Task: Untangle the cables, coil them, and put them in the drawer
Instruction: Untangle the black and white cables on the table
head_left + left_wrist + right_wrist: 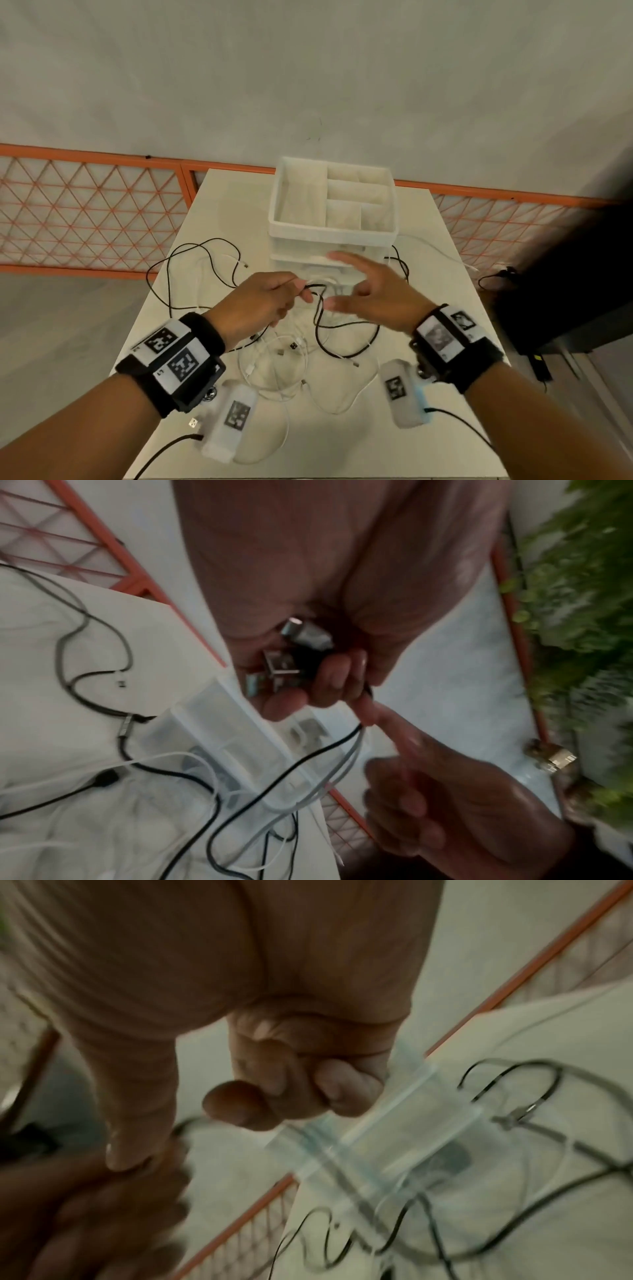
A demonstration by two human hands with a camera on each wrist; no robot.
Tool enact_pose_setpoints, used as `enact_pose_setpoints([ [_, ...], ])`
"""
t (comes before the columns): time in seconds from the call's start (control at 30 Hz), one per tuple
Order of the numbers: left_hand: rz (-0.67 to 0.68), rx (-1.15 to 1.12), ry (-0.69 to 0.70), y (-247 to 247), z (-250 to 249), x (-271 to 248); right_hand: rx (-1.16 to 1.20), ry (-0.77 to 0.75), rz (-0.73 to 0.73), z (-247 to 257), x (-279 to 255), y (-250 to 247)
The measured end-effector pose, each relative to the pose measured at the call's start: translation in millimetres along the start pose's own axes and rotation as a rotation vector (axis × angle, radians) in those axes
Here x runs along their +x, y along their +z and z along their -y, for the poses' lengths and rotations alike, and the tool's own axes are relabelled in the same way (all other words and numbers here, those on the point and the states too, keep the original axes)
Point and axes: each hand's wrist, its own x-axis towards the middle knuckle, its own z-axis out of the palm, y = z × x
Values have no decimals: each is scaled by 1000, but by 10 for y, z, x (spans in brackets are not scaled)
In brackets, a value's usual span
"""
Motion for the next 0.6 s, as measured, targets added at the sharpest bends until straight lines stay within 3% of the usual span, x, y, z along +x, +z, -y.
enact_pose_setpoints([
  [0.07,-18,40,112,80,-147,-25,-87,-24,38,51,103,279],
  [0.17,-72,-16,181,-35,-205,-90,-224,246,-3,-325,224,265],
  [0.23,-66,8,150,-241,-112,-147,-187,430,-117,-592,210,35],
  [0.27,-45,79,109,-333,-28,-170,-191,444,-226,-689,189,-99],
  [0.37,61,319,-86,-414,308,-205,-353,227,-606,-754,113,-332],
  [0.4,91,341,-164,-370,436,-197,-336,153,-666,-759,115,-335],
  [0.47,96,322,-287,-237,668,-174,-323,173,-576,-807,145,-232],
  [0.53,11,322,-342,-108,825,-147,-339,343,-348,-943,170,-50],
  [0.6,-97,310,-357,-20,899,-123,-377,481,-250,-1017,134,149],
])
